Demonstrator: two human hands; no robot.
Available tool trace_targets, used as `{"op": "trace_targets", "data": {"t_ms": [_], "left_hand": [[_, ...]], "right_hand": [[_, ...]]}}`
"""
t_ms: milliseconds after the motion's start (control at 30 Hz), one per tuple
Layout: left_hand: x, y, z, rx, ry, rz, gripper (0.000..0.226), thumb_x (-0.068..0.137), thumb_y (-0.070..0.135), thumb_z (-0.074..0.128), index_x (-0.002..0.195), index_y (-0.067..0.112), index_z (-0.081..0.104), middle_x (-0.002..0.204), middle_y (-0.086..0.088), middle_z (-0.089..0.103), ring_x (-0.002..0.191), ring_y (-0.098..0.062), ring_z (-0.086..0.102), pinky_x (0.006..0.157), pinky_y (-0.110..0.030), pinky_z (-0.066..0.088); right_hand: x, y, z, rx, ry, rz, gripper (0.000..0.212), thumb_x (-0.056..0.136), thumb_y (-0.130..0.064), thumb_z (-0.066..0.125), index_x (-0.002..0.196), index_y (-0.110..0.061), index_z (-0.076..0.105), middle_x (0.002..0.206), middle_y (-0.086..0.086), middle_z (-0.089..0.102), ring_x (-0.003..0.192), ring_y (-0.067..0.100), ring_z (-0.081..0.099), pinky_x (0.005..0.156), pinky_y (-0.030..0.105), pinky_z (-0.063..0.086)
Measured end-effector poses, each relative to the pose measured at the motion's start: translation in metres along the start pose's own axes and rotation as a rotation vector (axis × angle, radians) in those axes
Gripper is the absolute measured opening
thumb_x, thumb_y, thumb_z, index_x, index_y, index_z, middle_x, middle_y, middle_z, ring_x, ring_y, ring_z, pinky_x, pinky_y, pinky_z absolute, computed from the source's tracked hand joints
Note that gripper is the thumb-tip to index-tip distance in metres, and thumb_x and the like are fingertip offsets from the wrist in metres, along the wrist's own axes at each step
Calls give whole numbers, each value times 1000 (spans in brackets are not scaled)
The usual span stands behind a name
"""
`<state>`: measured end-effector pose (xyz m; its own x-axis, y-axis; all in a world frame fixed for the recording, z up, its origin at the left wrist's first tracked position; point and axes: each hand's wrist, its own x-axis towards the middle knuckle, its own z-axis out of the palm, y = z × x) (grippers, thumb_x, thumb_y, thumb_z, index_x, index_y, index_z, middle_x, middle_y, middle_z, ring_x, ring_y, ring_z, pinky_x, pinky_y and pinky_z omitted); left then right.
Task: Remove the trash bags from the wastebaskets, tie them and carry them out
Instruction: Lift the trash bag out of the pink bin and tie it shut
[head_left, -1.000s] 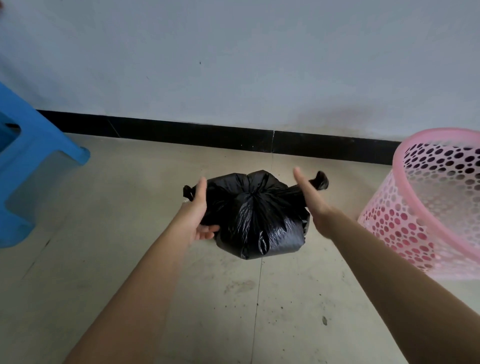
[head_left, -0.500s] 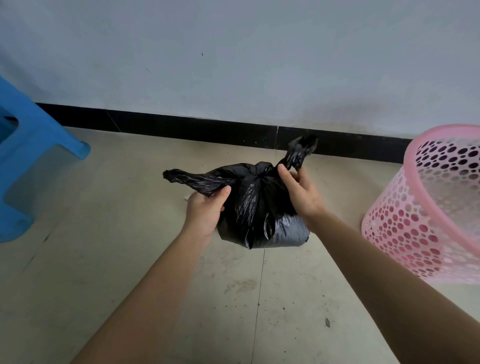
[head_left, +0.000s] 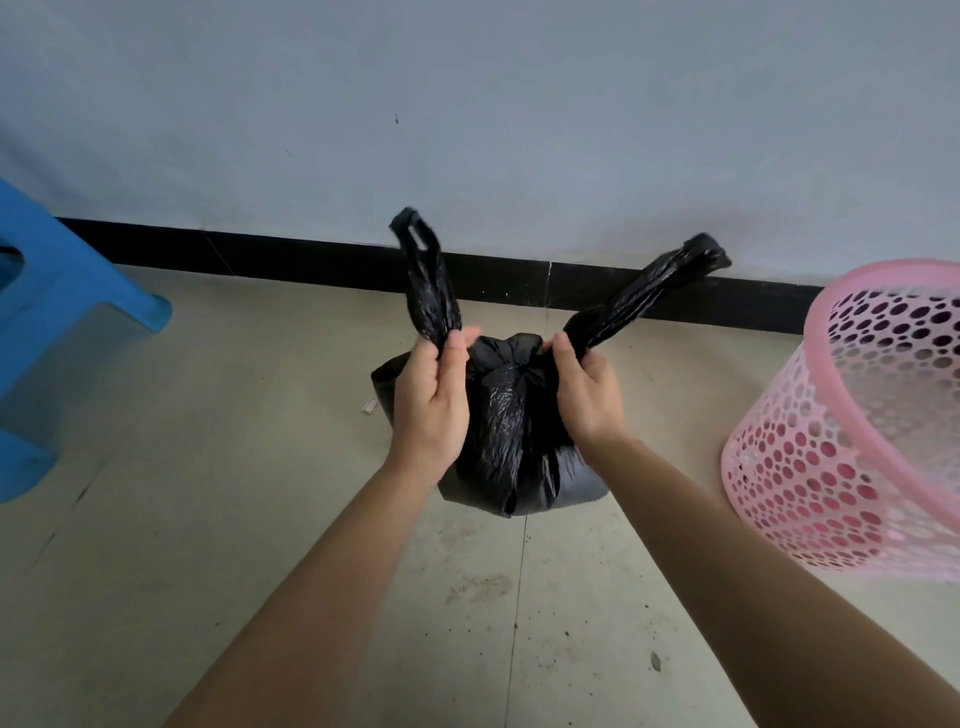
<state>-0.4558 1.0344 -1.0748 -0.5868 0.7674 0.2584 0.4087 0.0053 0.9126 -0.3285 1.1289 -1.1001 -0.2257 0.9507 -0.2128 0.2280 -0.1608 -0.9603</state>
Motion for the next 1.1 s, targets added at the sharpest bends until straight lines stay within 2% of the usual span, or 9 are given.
{"op": "trace_targets", "data": {"t_ms": [133, 233, 333, 500, 633, 733, 833, 933, 1100], "left_hand": [[-2, 0, 19, -186, 14, -181, 55, 110, 27, 27, 93, 1, 73, 85, 5, 77, 95, 7, 65, 96, -5, 33], [-11, -21, 27, -217, 49, -442, 50, 108, 34, 29, 78, 23, 69, 80, 1, 77, 96, -5, 64, 107, -30, 36], [-19, -46, 24, -105, 72, -554, 38, 107, 33, 31, 84, 18, 56, 72, 2, 75, 89, -11, 63, 100, -41, 42], [-24, -63, 19, 8, 106, -538, 41, 108, 29, 30, 80, 10, 53, 69, 3, 70, 75, -7, 59, 83, -31, 40], [-33, -77, 20, 125, 216, -430, 45, 108, 23, 34, 75, -3, 52, 62, 0, 61, 64, -20, 55, 67, -29, 36], [-40, -81, 22, 209, 207, -355, 41, 107, 19, 36, 70, 4, 43, 54, 1, 45, 49, -15, 45, 54, -27, 27], [-35, -88, 24, 266, 82, -380, 39, 107, 23, 35, 74, 5, 43, 56, -3, 45, 51, -21, 46, 56, -32, 32], [-31, -83, 25, 202, 23, -421, 39, 107, 27, 34, 82, 1, 49, 62, -2, 49, 58, -18, 49, 61, -31, 34], [-23, -56, 12, 92, 39, -375, 32, 105, 30, 42, 97, 14, 68, 86, 10, 65, 78, 3, 57, 70, -11, 39]], "right_hand": [[-3, 3, 6, -56, 97, -27, 41, 106, -46, 32, 87, -21, 57, 81, 0, 65, 82, 17, 63, 74, 33, 47], [-4, 26, 4, -224, 72, 38, 45, 107, -44, 28, 108, -9, 57, 94, 9, 64, 94, 30, 63, 78, 35, 44], [-10, 46, 11, -370, 36, 26, 41, 107, -38, 31, 108, -4, 53, 103, 19, 64, 99, 37, 61, 81, 39, 44], [-14, 55, 24, -587, 19, -153, 30, 107, -28, 36, 88, -6, 43, 88, 21, 60, 89, 42, 57, 81, 48, 45], [-20, 60, 27, -617, -4, -222, 28, 106, -23, 39, 82, -9, 40, 76, 8, 47, 82, 39, 53, 79, 46, 41], [-26, 64, 25, -645, -36, -281, 28, 106, -24, 40, 81, -11, 40, 77, 3, 46, 79, 29, 46, 77, 41, 36], [-26, 65, 18, -719, -61, -322, 29, 105, -25, 41, 80, -11, 41, 78, 3, 46, 77, 30, 45, 72, 37, 28], [-20, 62, 11, -753, -96, -315, 34, 105, -30, 39, 79, -10, 44, 74, 6, 51, 74, 33, 52, 68, 39, 35], [-14, 52, -2, -793, -110, -324, 33, 106, -36, 32, 91, -12, 49, 81, 7, 59, 71, 27, 58, 65, 42, 51]]}}
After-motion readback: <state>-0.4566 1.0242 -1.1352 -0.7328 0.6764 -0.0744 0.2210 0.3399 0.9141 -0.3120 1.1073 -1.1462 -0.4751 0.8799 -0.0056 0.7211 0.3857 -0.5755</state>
